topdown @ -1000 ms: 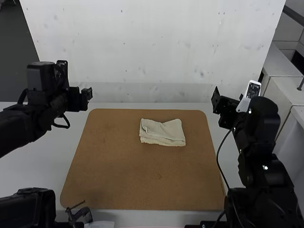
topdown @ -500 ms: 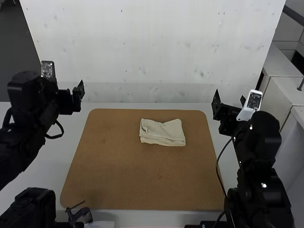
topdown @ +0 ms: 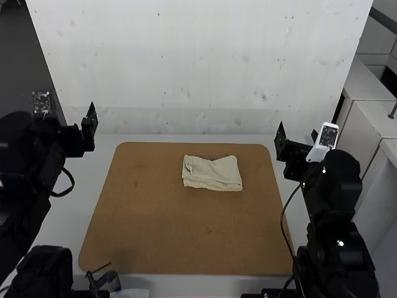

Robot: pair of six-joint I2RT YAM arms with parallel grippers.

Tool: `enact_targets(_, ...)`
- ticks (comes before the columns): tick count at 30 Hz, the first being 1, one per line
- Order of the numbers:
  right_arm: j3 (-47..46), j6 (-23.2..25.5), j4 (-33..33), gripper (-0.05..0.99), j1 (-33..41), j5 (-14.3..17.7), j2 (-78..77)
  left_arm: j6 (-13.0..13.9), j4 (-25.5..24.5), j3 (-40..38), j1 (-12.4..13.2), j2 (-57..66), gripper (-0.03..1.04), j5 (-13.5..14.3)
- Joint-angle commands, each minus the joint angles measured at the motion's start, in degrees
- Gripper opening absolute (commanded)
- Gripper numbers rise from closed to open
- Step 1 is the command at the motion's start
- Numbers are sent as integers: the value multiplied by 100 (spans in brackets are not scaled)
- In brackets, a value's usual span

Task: Fold the towel.

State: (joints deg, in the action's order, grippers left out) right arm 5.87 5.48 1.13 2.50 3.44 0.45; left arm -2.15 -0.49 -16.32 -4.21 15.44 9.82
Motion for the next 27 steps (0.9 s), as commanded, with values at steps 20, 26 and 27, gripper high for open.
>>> enact_targets(20, -95, -55, 239, 97, -48, -37, -71, 628, -469, 551, 430, -1509, 99, -68)
enact_targets(26, -209, -152, 239, 97, -57, -54, -71, 725, -171, 1183, 403, -1509, 99, -534)
enact_targets(27, -244, -170, 239, 97, -57, -54, -71, 725, -171, 1227, 412, -1509, 99, -561)
